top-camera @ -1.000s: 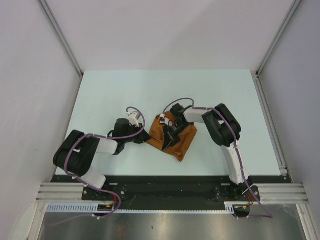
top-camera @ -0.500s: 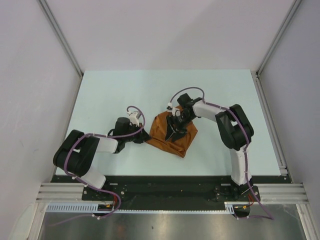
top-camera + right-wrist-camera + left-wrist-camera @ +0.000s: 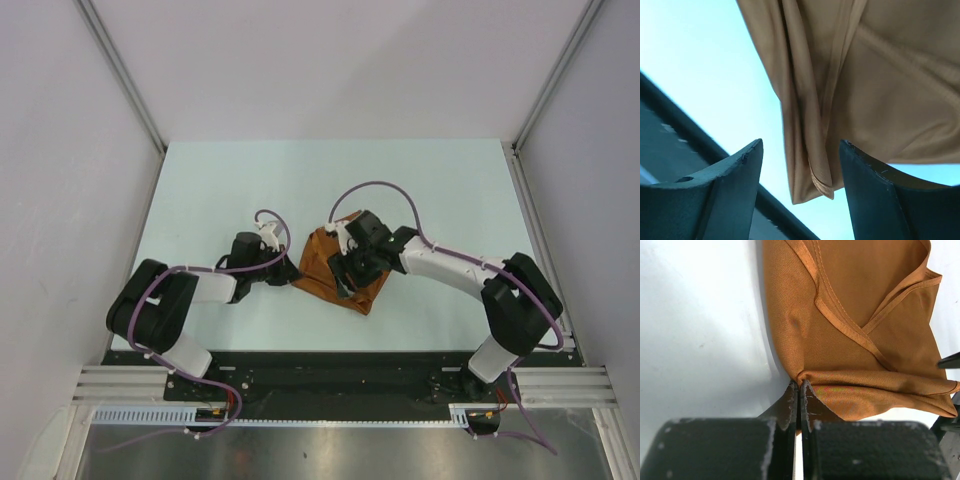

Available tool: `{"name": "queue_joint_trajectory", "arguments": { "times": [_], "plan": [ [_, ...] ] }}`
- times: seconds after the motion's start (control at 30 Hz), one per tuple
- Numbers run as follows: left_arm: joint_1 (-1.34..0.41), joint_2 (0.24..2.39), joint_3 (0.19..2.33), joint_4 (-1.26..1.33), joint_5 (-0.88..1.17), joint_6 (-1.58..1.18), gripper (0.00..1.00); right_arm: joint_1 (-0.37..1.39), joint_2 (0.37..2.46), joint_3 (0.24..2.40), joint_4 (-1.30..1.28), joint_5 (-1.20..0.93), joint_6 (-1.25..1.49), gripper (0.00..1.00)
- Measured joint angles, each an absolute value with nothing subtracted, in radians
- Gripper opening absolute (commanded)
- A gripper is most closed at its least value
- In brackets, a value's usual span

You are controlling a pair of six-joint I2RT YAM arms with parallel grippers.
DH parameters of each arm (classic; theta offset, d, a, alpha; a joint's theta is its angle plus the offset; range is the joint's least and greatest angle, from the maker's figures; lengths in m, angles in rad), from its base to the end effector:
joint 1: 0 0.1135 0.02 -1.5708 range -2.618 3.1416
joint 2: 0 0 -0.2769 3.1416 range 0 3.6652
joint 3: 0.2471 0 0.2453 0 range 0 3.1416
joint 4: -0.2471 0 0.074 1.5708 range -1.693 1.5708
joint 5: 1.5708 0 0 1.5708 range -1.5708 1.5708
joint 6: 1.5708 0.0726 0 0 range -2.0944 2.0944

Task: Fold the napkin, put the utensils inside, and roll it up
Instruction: Roll the napkin with the utensil

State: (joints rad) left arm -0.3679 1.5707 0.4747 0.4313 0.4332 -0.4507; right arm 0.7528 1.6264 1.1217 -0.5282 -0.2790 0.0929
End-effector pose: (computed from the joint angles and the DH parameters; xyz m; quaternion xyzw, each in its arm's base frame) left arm 0.2617 -0.1335 0.1200 0.0577 0.8812 -0.3474 0.3153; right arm 0.2390 0.2513 0.2040 -0.3443 0.8912 0.2302 0.1850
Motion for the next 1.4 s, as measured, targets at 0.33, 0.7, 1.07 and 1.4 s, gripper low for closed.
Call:
{"name": "queue_joint_trajectory", "arguments": {
  "times": [0.33, 0.7, 1.07, 1.4],
  "plan": [
    [-0.368, 1.571, 0.485, 0.408, 0.433, -0.451, 0.0, 0.886, 1.626, 1.053, -0.491, -0.074, 0.057, 0.52],
    [-0.368, 1.571, 0.493, 0.394, 0.433, -0.451, 0.0, 0.933, 1.665, 1.053, -0.511, -0.033, 0.033, 0.39],
    [-0.368, 1.571, 0.501, 0.376, 0.44, -0.444, 0.0, 0.901, 1.743, 1.074, -0.556, -0.149, 0.027, 0.0],
    [-0.364, 1.571, 0.529, 0.319, 0.439, -0.424, 0.0, 0.663, 1.866, 1.145, -0.621, -0.622, 0.035, 0.0]
  ]
}}
